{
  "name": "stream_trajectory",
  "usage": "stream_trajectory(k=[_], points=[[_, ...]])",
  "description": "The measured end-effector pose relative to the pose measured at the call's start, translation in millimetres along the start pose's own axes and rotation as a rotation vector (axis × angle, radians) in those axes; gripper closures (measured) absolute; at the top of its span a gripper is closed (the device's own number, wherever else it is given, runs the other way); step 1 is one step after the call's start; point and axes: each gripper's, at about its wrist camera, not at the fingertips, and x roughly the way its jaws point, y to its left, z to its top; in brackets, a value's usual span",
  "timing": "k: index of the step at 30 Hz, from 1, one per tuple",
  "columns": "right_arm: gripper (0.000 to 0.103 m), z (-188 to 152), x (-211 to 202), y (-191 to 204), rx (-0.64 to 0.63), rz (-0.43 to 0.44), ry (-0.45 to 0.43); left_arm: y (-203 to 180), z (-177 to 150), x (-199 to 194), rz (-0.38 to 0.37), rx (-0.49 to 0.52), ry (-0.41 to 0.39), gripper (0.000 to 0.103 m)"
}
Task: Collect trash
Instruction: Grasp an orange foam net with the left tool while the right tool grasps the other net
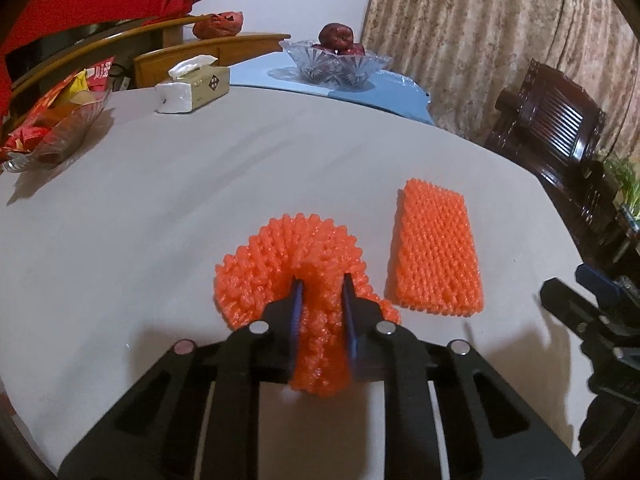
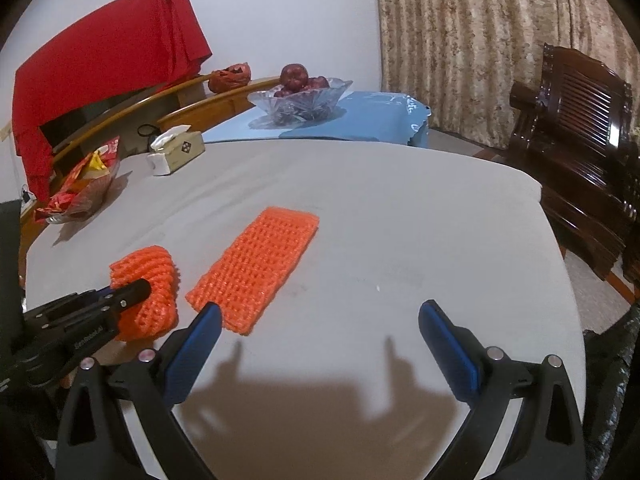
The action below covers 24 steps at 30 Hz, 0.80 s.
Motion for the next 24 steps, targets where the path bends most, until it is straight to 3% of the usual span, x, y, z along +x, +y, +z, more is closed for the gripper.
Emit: stream_trajectory(k=[12, 17, 22, 23, 24], points=[[0.008, 15, 38, 31, -0.015, 0.037, 0.056, 16, 19, -14, 0.054, 0.013, -0.064, 0.087], [0.016, 14, 59, 44, -0.022, 0.024, 0.111, 22, 19, -14, 0.070, 0.021, -0.063, 0.087], [0.038, 6, 72, 48, -0.010, 0.041, 0.167, 26, 18, -13, 0.069, 0.017, -0.054, 0.087], [0.054, 6, 71, 48, -0.012, 0.056, 0.165, 27, 18, -13, 0.068, 0.015, -0.054, 0.087], [0.063, 7, 70, 50, -0.016, 0.088, 0.167, 27, 18, -13, 0.068, 0.015, -0.054, 0.087]])
